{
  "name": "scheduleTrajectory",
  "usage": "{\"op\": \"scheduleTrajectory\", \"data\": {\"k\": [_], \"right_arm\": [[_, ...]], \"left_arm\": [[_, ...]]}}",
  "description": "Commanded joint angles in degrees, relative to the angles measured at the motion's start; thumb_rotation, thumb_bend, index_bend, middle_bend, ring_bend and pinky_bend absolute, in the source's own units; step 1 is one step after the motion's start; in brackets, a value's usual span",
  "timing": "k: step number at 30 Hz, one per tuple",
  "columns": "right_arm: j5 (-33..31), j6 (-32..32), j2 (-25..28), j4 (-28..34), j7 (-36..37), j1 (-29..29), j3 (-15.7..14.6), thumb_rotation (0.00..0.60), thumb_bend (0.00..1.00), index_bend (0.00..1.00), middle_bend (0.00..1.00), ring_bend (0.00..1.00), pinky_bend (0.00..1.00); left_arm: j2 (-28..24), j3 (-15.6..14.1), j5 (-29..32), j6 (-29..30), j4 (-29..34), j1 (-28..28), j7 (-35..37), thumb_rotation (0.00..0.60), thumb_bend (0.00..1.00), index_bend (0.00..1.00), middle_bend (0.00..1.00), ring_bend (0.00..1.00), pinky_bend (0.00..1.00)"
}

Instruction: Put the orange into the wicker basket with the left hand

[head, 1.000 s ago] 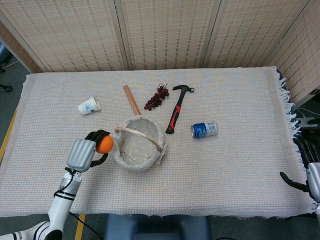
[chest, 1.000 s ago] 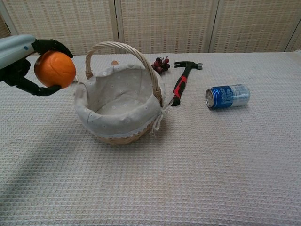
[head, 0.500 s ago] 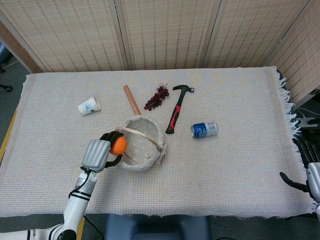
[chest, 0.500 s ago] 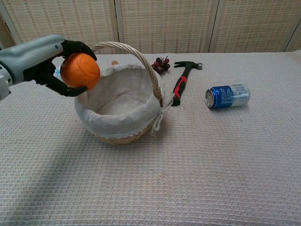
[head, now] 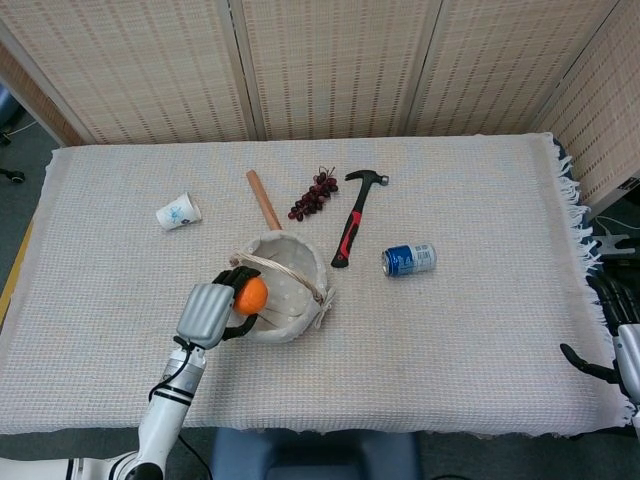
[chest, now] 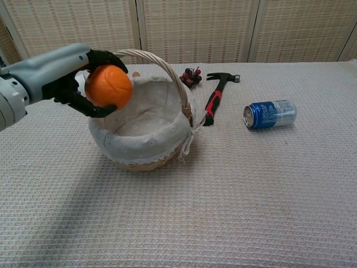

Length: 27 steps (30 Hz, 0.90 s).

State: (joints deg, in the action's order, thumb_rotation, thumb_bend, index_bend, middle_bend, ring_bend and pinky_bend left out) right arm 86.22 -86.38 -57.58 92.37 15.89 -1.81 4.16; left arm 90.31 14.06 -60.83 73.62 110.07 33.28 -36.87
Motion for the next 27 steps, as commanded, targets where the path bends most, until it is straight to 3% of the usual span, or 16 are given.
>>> {"op": "scheduleTrajectory", "data": {"k": [1, 4, 10, 14, 17, 18, 22, 27], "right_arm": [[0.1, 0.0, 0.0, 0.0, -0.1, 0.0, -0.1, 0.6, 0.11, 0.0, 0.0, 0.0, 0.21], [0.2, 0.0, -0.1, 0.0, -0.3, 0.0, -0.1, 0.6, 0.11, 0.0, 0.0, 0.0, 0.21], [0.0, 0.1, -0.1, 0.1, -0.4, -0.1, -0.1, 0.6, 0.11, 0.0, 0.0, 0.0, 0.21], [0.0, 0.2, -0.1, 0.1, -0.5, -0.1, -0.1, 0.6, 0.11, 0.0, 0.0, 0.0, 0.21], [0.1, 0.2, -0.1, 0.2, -0.5, -0.1, -0.1, 0.6, 0.11, 0.0, 0.0, 0.0, 0.21], [0.1, 0.2, -0.1, 0.1, -0.5, -0.1, -0.1, 0.6, 0.11, 0.0, 0.0, 0.0, 0.21], [0.0, 0.3, -0.1, 0.2, -0.6, -0.2, -0.1, 0.6, 0.11, 0.0, 0.0, 0.0, 0.21], [0.1, 0.2, -0.1, 0.2, -0.6, -0.1, -0.2, 0.6, 0.11, 0.0, 0.0, 0.0, 0.21]], "left_arm": [[-0.8, -0.6, -0.6, -0.3, 0.5, 0.0, 0.8, 0.6, 0.33, 0.0, 0.06, 0.8, 0.89], [-1.1, -1.1, -0.8, -0.5, 0.5, 0.1, 1.6, 0.6, 0.32, 0.0, 0.06, 0.79, 0.88], [-0.2, -1.7, -0.1, -0.2, -0.5, 0.1, 2.2, 0.6, 0.31, 0.0, 0.06, 0.65, 0.86], [1.2, -1.8, 0.2, 0.5, -2.2, 0.2, 2.8, 0.6, 0.31, 0.0, 0.06, 0.47, 0.76], [3.0, -1.9, -0.6, 2.5, -4.2, 0.1, 2.0, 0.6, 0.31, 0.0, 0.06, 0.42, 0.74], [3.3, -2.2, -1.2, 2.6, -4.8, 0.2, 1.8, 0.6, 0.31, 0.0, 0.06, 0.39, 0.71], [3.3, -2.2, -2.0, 1.7, -4.1, -0.2, 5.9, 0.6, 0.29, 0.0, 0.01, 0.19, 0.33], [2.6, -2.6, -3.8, 0.9, -4.2, -0.6, 9.4, 0.6, 0.23, 0.0, 0.0, 0.06, 0.22]]}}
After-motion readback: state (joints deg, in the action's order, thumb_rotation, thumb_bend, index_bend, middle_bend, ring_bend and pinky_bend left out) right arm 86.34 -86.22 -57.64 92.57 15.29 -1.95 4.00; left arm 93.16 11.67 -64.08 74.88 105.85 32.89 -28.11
